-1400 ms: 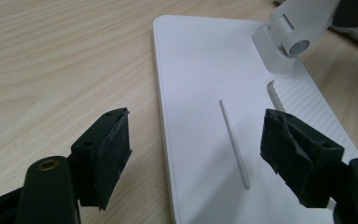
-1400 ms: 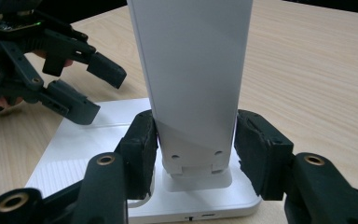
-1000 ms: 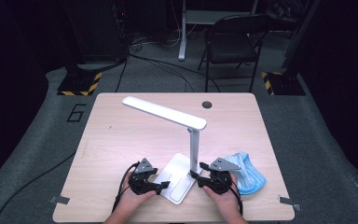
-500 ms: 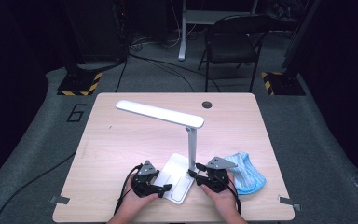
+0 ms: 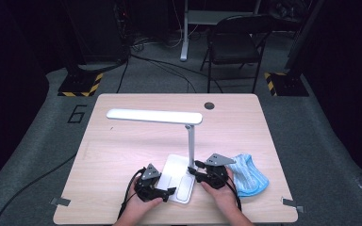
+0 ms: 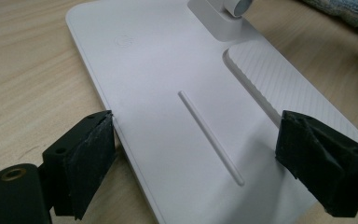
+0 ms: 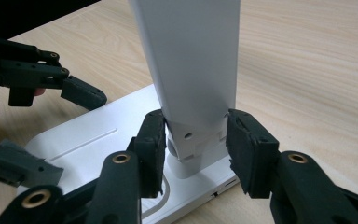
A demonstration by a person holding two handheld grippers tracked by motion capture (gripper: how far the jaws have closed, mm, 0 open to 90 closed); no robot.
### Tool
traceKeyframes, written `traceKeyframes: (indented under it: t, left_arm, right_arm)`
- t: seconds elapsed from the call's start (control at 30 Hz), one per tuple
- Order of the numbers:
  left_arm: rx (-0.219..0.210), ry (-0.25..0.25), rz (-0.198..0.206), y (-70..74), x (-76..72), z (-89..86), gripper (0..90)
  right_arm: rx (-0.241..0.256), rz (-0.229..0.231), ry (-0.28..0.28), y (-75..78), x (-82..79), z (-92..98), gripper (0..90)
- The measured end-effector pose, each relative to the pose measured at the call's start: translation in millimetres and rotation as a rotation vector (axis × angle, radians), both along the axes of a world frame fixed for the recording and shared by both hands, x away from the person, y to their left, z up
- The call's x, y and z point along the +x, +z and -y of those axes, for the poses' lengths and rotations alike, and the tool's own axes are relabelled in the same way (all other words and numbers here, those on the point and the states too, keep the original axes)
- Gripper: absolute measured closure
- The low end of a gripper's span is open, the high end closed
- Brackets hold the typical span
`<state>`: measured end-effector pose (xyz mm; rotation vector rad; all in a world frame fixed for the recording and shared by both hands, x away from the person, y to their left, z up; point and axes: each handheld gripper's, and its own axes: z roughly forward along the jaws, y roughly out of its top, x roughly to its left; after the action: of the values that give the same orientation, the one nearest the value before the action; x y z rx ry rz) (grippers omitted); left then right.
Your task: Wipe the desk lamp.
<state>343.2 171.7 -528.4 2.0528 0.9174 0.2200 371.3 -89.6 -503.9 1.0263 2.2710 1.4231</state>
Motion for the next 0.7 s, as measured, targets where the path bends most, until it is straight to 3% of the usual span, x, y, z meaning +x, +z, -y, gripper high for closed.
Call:
traceKeyframes:
  t: [0.3, 0.37, 0.53, 0.7]
  left_arm:
    - [0.002, 0.022, -0.015, -1.6, -4.8, 8.2, 4.1]
    - [0.018, 0.023, -0.001, -1.6, -4.3, 9.2, 2.4]
    - [0.017, 0.038, -0.008, -1.9, -6.1, 12.4, 0.4]
    - [0.027, 0.066, -0.005, -1.5, -7.3, 14.0, 0.0]
  right_arm:
    - [0.011, -0.014, 0.006, -1.4, 4.6, 0.7, 59.9]
    - [0.025, -0.03, 0.008, -2.2, 5.2, -0.1, 59.7]
    - [0.012, -0.01, 0.023, -3.2, 6.8, -2.0, 57.0]
    - [0.02, -0.021, 0.02, -2.8, 10.1, -6.5, 52.8]
